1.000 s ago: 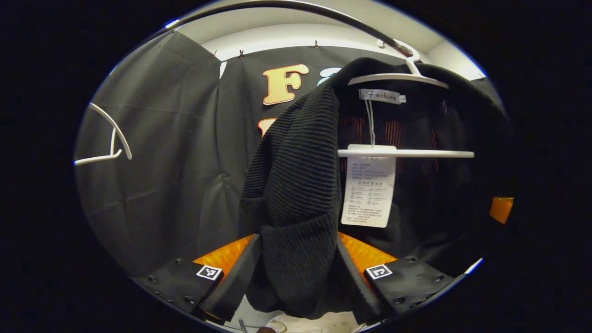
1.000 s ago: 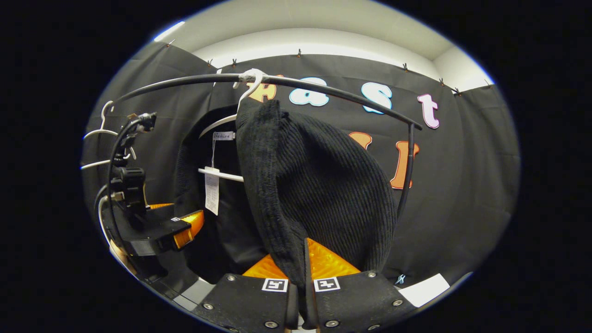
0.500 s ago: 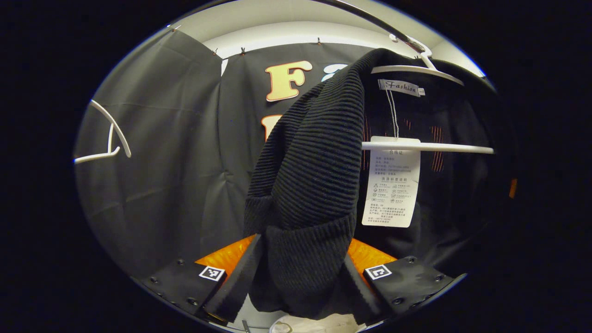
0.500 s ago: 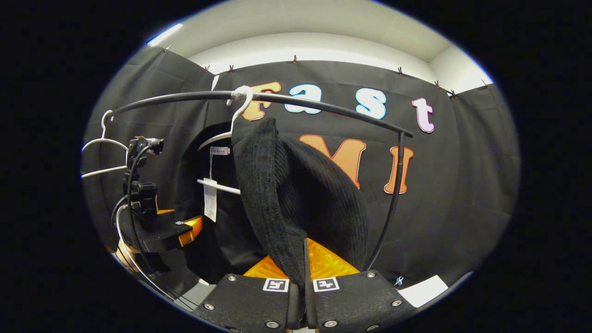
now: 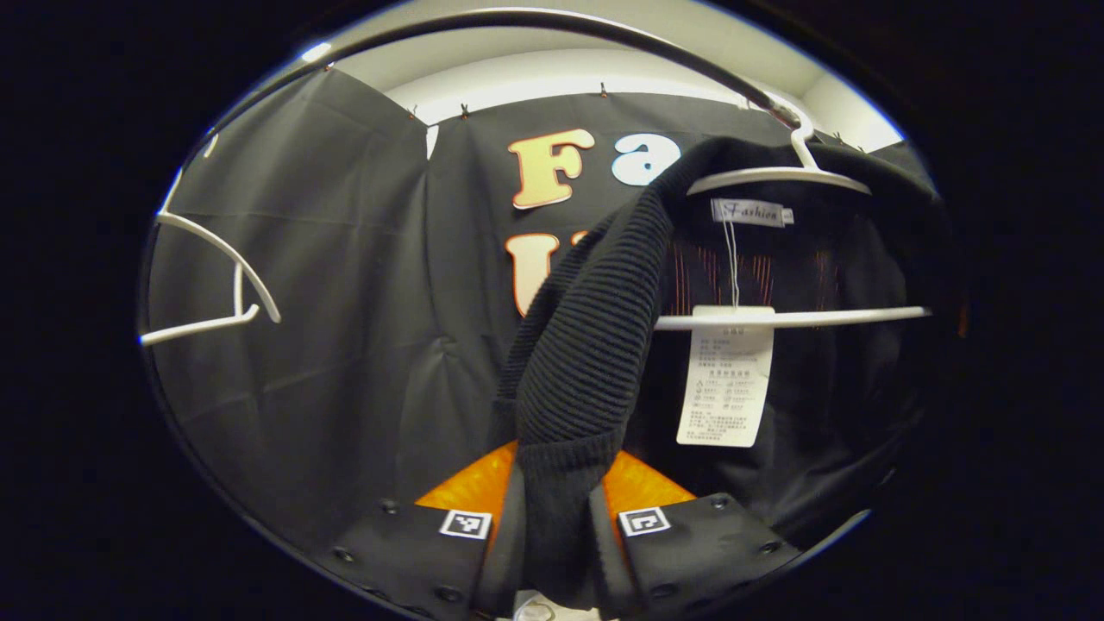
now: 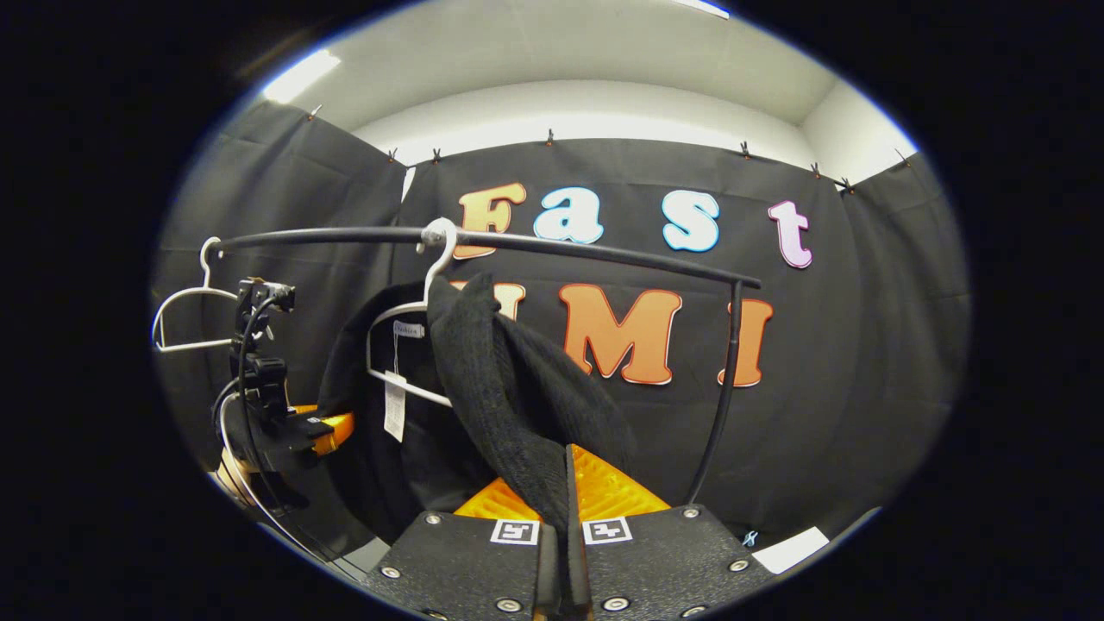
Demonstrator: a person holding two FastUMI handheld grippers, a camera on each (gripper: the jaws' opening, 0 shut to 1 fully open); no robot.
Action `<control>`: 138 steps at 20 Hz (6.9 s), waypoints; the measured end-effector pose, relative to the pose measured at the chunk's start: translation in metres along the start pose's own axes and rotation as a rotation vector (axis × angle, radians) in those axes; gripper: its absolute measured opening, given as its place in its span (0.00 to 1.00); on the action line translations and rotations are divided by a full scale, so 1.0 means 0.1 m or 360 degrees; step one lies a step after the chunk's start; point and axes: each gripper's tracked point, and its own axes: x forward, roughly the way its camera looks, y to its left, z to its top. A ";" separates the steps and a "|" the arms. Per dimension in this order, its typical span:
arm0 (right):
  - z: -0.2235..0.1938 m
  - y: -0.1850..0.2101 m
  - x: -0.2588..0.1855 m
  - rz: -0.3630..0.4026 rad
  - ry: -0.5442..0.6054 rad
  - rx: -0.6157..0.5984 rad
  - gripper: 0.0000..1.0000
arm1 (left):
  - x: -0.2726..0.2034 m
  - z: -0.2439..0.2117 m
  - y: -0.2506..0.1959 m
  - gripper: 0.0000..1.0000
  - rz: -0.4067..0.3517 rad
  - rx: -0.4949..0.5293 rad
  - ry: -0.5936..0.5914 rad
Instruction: Grasp the clothes on the hanger with both hands and then place them into the laundry hamper below.
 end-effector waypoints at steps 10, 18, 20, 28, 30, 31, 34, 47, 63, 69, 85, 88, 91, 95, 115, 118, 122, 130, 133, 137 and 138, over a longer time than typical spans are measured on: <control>0.33 -0.23 0.05 0.0190 -0.0110 0.0048 0.03 | -0.33 0.21 0.03 0.19 0.0065 0.0087 0.0031; 0.68 -0.60 0.13 0.0297 -0.0207 0.0090 0.03 | -0.54 0.45 0.18 0.07 0.0190 -0.0030 -0.0001; 0.77 -0.71 0.19 0.0290 -0.0227 0.0072 0.03 | -0.58 0.48 0.20 0.07 0.0205 -0.0047 0.0003; 0.77 -0.91 0.53 0.0337 -0.0182 0.0080 0.02 | -0.71 0.77 0.44 0.07 0.0287 0.0000 -0.0077; 0.68 -0.97 0.65 0.0339 -0.0146 0.0127 0.02 | -0.73 0.82 0.50 0.07 0.0289 0.0010 -0.0083; 0.65 -1.01 0.68 0.0332 -0.0129 0.0136 0.02 | -0.71 0.84 0.52 0.07 0.0292 0.0028 -0.0083; 0.45 -1.06 0.82 0.0341 -0.0060 0.0183 0.02 | -0.66 0.91 0.57 0.07 0.0295 0.0074 -0.0094; -0.18 -1.04 1.26 0.0644 -0.0018 0.0670 0.02 | -0.24 0.89 0.86 0.07 0.0315 0.0031 -0.0080; -1.08 -0.49 1.54 0.0755 0.0282 0.0863 0.02 | -0.37 0.24 1.25 0.07 0.0454 0.0019 0.0077; -1.57 -0.31 1.50 0.0727 0.0424 0.0842 0.02 | -0.60 -0.10 1.25 0.08 0.0430 0.0064 0.0179; -3.04 0.49 0.97 0.0654 0.0834 0.0747 0.02 | -0.84 -1.53 0.62 0.07 0.0134 0.0048 0.0630; -3.33 0.66 0.94 0.0611 0.0918 0.0746 0.02 | -0.80 -1.83 0.37 0.07 0.0016 0.0023 0.0731; -3.66 0.81 0.77 0.0553 0.1024 0.0739 0.02 | -0.77 -2.19 0.13 0.07 -0.0086 -0.0024 0.0862; -4.15 0.95 0.68 0.0456 0.1179 0.0723 0.02 | -0.69 -2.61 -0.16 0.08 -0.0201 -0.0058 0.1020; -5.83 1.10 0.15 -0.0007 0.1912 0.0664 0.11 | -0.94 -4.54 -0.15 0.14 -0.0242 0.0152 0.1850; -5.83 1.12 0.14 0.0001 0.1932 0.0640 0.21 | -1.06 -4.63 -0.17 0.18 -0.0248 0.0125 0.1911; -5.75 1.11 0.13 -0.0007 0.1924 0.0617 0.52 | -1.06 -4.59 -0.17 0.32 -0.0234 0.0071 0.1903; -5.55 0.88 0.02 -0.0065 0.1848 0.0596 0.93 | -0.98 -4.38 -0.14 0.86 -0.0173 0.0072 0.1812; -5.44 0.72 -0.03 -0.0088 0.1808 0.0587 0.95 | -1.05 -4.32 -0.06 0.98 -0.0115 0.0113 0.1788; -5.22 0.54 -0.10 -0.0111 0.1744 0.0596 0.95 | -1.14 -4.18 -0.06 1.00 -0.0085 0.0168 0.1742; -5.15 0.48 -0.12 -0.0116 0.1727 0.0594 0.95 | -1.19 -4.12 -0.09 0.99 -0.0086 0.0151 0.1725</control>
